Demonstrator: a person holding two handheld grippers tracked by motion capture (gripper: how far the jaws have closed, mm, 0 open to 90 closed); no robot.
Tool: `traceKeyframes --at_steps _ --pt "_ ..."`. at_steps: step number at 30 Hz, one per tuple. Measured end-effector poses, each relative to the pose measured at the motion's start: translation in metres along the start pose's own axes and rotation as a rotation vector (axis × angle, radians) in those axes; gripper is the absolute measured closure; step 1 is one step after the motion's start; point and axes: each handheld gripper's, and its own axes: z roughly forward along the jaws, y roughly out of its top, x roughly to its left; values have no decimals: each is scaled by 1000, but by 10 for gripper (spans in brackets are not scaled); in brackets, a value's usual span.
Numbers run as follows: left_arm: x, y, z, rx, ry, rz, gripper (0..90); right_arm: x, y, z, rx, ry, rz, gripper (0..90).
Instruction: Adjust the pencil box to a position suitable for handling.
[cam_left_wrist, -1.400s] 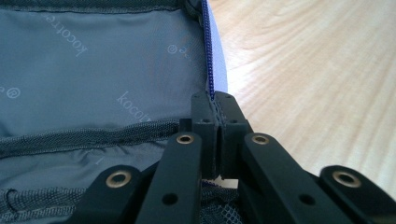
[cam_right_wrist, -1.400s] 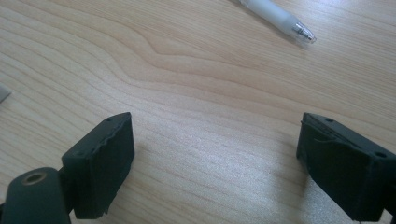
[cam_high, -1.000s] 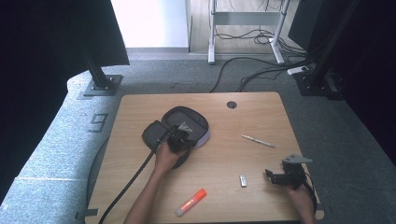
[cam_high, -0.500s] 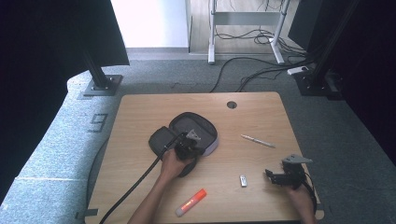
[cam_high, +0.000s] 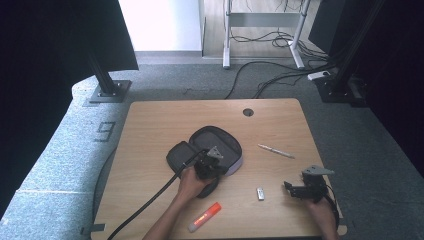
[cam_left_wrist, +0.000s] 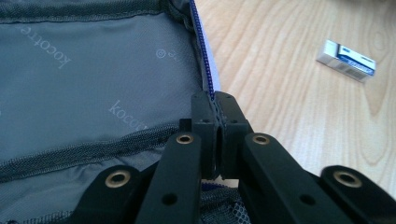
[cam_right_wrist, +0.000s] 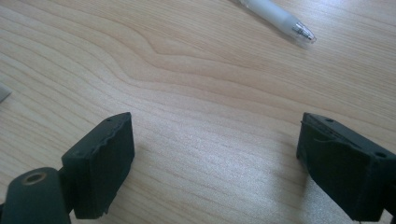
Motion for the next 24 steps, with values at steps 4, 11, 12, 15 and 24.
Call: traceKeyframes --at_steps 4,11,12,15,24 --pt "-7 0 2 -5 -11 6 874 0 0 0 0 0 0 110" --pt "-18 0 5 -2 -33 26 872 0 0 0 0 0 0 110" --pt "-20 0 6 -1 -37 29 872 0 0 0 0 0 0 110" --pt "-26 0 7 -4 -47 35 872 0 0 0 0 0 0 110" --pt "-34 1 10 -6 -68 44 865 0 0 0 0 0 0 110"
